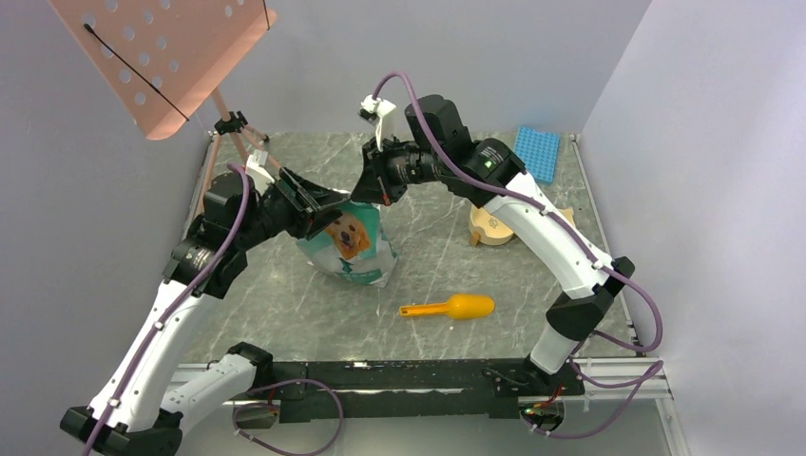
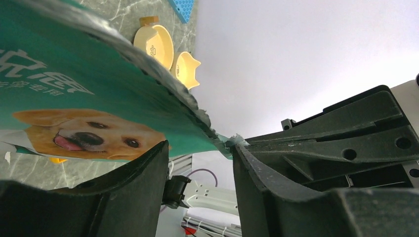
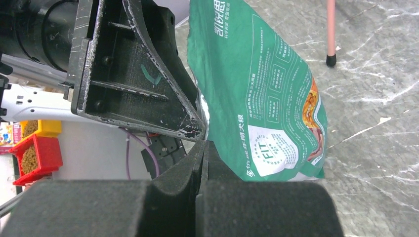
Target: Serve the pet food
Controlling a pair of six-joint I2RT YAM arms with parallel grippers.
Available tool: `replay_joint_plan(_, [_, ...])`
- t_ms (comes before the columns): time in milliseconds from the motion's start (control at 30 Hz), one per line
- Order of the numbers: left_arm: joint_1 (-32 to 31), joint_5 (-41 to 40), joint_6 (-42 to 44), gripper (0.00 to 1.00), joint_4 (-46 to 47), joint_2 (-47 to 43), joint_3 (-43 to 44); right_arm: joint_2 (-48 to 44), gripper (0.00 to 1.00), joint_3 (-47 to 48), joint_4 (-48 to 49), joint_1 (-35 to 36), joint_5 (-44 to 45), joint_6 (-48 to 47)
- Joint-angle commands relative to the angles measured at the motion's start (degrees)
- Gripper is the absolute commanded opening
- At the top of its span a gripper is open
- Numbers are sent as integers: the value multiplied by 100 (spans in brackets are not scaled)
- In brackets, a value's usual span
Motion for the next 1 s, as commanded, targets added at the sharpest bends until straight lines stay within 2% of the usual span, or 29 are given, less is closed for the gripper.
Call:
replay_joint_plan(0, [-26,-132,-220,54,-1,36,20,-305,0,-96,173,-14,94,103])
replay_joint_plan(100, [-43,-70,-227,49,-72,83,-39,-386,0,-195,306,-8,272,142])
replay_joint_plan(267, [-61,-20,-234,32,-165,76,-174,-449,0,-253,332,15,711,150])
replay_joint_plan(467, [-70,-48,-238,26,-219,19,-300,-385,0,-239,298,118,840,90])
replay_joint_plan(633, [-63,-64,-189,34,-290,102,-153,-252,0,-51,3,480,1611,-313])
replay_joint_plan(733, [-62,-91,-215,40,-292,107,-83,-135,5,146,-191,729,2263,-572])
replay_joint_plan(800, [-61,-167,-216,47,-294,104,-13,-80,0,244,-271,903,2630,-694])
replay_joint_plan(900, [-45,-238,-174,54,-327,169,139,-68,0,280,-240,981,2693,-692])
replay_joint_plan(967, [-4,-242,-175,55,-388,242,263,-101,0,245,-152,1001,2621,-582])
